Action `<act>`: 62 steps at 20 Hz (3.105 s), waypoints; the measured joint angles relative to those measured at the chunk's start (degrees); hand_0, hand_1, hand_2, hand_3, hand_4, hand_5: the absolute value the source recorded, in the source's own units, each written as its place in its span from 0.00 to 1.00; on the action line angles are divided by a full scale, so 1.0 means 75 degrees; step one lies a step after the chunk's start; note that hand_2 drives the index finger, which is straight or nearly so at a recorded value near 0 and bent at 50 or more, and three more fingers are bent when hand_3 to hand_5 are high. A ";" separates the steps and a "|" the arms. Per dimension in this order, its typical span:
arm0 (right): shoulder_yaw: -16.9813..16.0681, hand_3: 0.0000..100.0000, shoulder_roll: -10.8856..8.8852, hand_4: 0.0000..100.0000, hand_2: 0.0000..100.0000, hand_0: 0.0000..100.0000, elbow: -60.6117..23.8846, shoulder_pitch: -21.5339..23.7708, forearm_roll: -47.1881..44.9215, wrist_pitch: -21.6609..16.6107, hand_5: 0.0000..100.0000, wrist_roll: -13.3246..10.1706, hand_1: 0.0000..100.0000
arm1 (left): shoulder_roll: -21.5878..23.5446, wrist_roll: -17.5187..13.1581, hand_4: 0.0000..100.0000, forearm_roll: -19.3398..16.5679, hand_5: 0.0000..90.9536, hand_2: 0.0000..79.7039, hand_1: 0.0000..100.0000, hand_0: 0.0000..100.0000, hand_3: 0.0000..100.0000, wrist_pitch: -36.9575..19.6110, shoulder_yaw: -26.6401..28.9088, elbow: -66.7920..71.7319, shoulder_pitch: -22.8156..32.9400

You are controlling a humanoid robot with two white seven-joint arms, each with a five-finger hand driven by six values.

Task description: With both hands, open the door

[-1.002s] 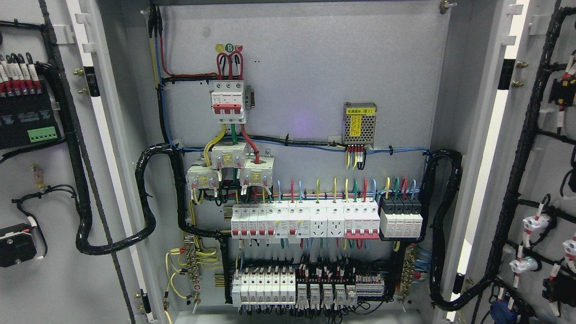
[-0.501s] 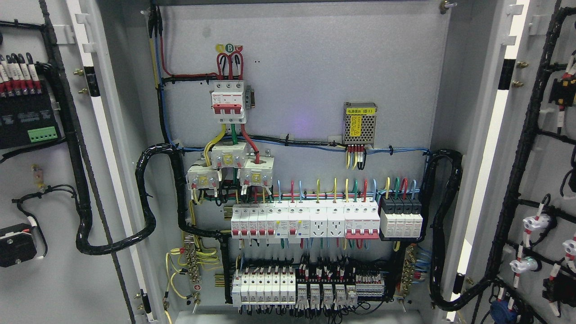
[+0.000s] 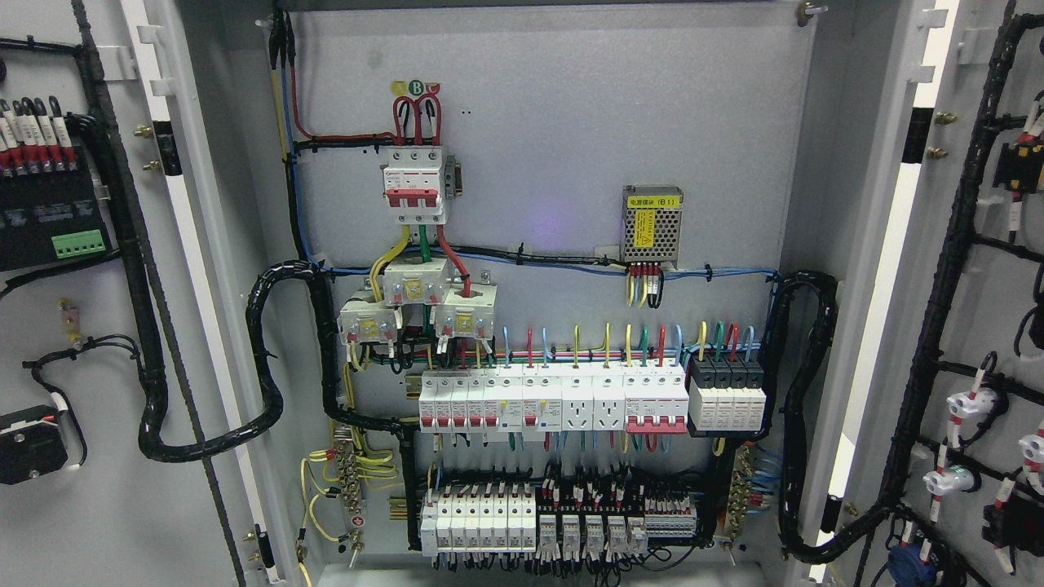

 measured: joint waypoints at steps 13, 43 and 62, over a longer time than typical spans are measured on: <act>0.0447 0.00 0.0749 0.00 0.00 0.00 0.2810 0.1236 0.0084 -0.0017 0.00 -0.0048 0.00 | -0.0595 0.0122 0.03 0.0120 0.00 0.00 0.00 0.00 0.00 -0.0063 -0.0252 0.2974 -0.0050; 0.0061 0.00 0.3353 0.00 0.00 0.00 1.1299 -0.3446 0.1703 0.5147 0.00 -0.1666 0.00 | -0.2249 -0.0353 0.03 0.0134 0.00 0.00 0.00 0.00 0.00 0.4917 0.1090 1.0008 -0.2175; -0.0054 0.00 0.3979 0.00 0.00 0.00 1.2625 -0.3846 0.3184 0.5950 0.00 -0.1934 0.00 | -0.2440 0.0018 0.03 -0.0634 0.00 0.00 0.00 0.00 0.00 0.5113 0.1462 1.0952 -0.2257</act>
